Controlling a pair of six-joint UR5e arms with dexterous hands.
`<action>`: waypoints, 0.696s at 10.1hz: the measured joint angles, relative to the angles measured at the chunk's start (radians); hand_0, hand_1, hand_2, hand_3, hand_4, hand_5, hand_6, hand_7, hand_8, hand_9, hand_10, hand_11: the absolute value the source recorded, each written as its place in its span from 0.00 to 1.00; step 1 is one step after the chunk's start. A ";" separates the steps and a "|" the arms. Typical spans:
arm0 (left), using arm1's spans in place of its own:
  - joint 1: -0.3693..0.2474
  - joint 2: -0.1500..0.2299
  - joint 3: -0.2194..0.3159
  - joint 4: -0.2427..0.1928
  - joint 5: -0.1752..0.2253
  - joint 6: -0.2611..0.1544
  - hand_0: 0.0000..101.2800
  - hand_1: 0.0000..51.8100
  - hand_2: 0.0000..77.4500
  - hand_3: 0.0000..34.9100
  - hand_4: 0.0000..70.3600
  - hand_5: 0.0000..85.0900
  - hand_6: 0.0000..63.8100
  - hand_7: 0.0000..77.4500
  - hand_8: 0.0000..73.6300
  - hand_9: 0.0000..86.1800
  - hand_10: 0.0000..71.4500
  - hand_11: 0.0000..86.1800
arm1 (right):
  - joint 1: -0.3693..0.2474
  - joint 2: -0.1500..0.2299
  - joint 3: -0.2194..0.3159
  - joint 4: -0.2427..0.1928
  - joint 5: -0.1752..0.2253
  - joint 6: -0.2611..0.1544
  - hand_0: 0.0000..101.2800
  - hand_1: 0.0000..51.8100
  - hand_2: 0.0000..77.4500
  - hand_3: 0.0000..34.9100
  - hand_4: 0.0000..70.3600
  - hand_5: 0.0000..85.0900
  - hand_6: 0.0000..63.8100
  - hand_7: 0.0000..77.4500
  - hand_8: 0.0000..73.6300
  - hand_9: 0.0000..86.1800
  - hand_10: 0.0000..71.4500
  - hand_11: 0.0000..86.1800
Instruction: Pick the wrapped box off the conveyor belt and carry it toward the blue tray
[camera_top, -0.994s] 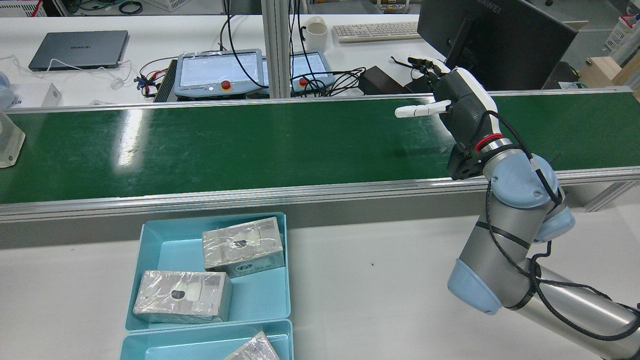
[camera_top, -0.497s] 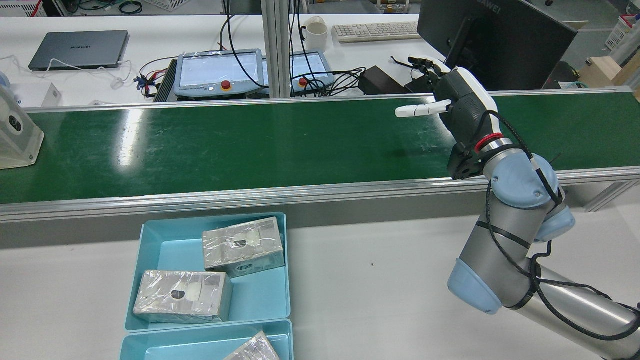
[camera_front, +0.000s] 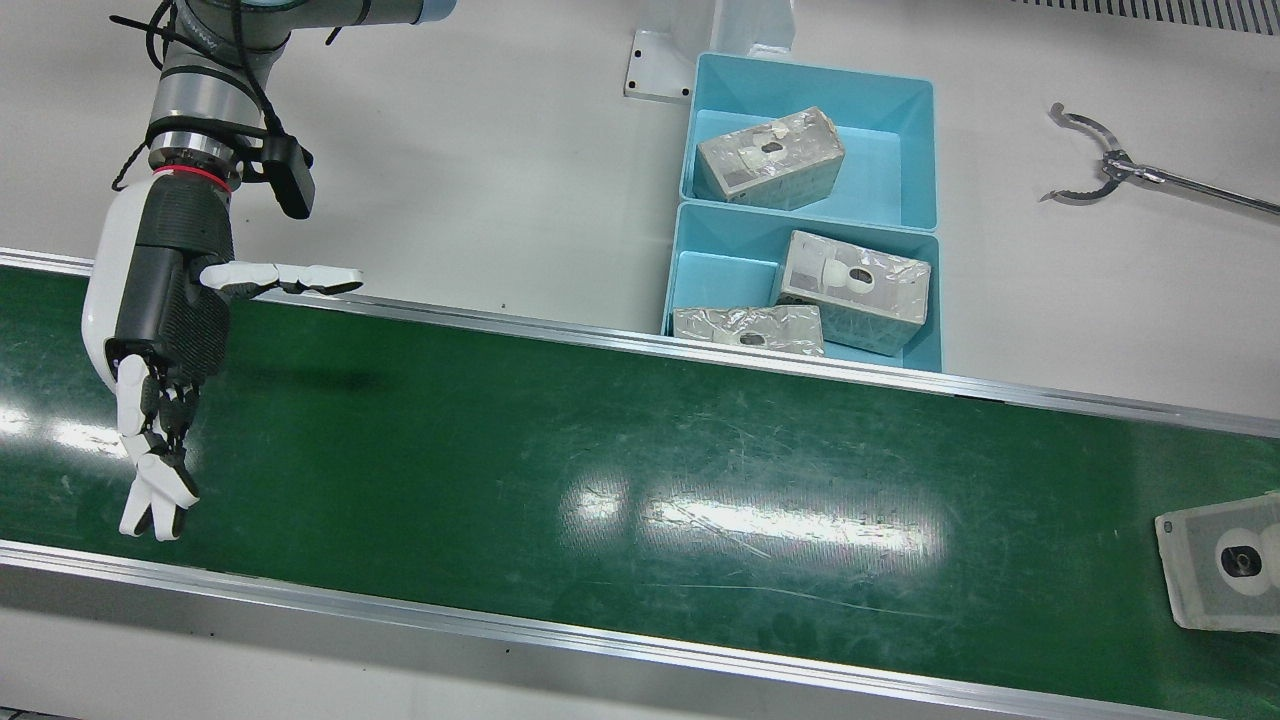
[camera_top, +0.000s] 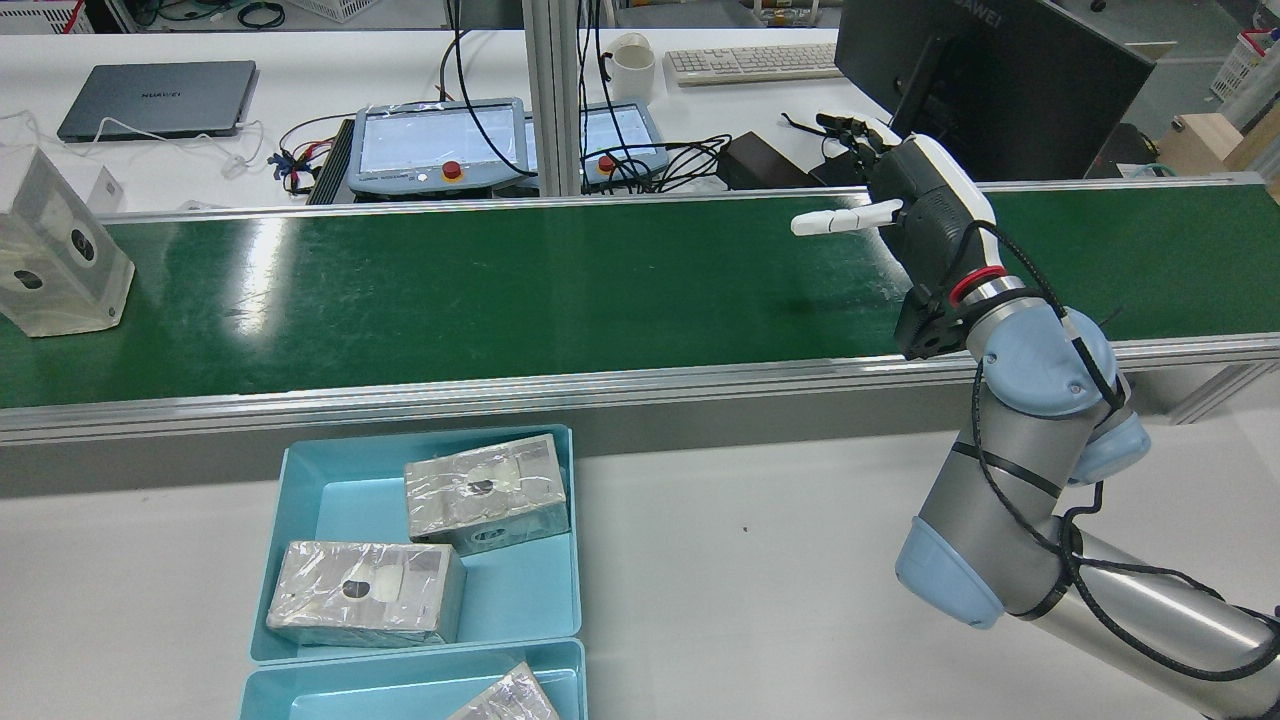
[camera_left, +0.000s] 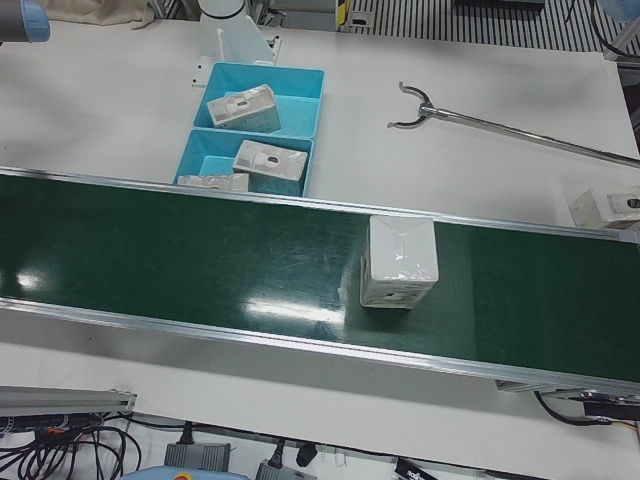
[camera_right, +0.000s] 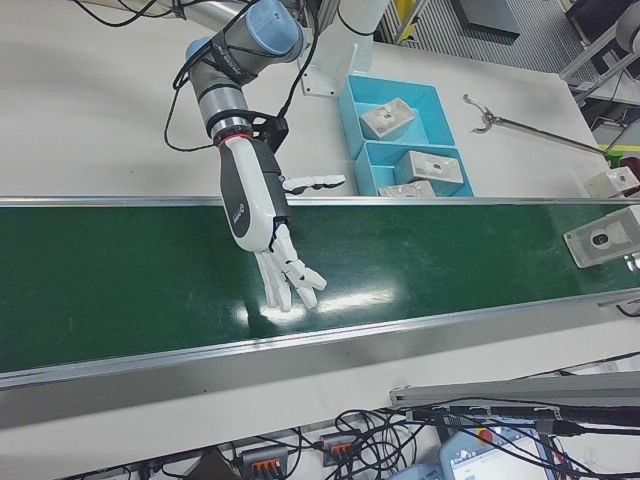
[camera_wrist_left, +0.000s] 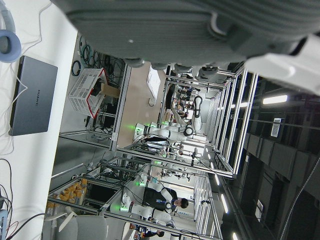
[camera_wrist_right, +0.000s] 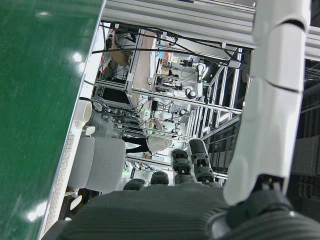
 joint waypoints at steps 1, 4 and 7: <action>0.000 0.000 0.000 0.000 0.000 0.000 0.00 0.00 0.01 0.00 0.00 0.01 0.00 0.00 0.01 0.00 0.01 0.01 | 0.000 -0.001 0.000 0.005 -0.001 0.000 0.46 0.21 0.08 0.03 0.00 0.27 0.02 0.02 0.01 0.02 0.00 0.02; 0.000 0.000 0.000 0.000 0.000 0.000 0.00 0.00 0.01 0.00 0.00 0.01 0.00 0.00 0.01 0.00 0.01 0.01 | 0.000 -0.001 -0.001 0.010 -0.002 0.000 0.46 0.21 0.09 0.00 0.01 0.27 0.02 0.02 0.01 0.01 0.00 0.02; 0.000 0.000 0.000 0.000 0.000 0.000 0.00 0.00 0.01 0.00 0.00 0.01 0.00 0.01 0.01 0.01 0.01 0.01 | 0.004 -0.001 0.003 0.012 -0.003 0.001 0.46 0.21 0.11 0.00 0.01 0.27 0.02 0.02 0.01 0.02 0.00 0.02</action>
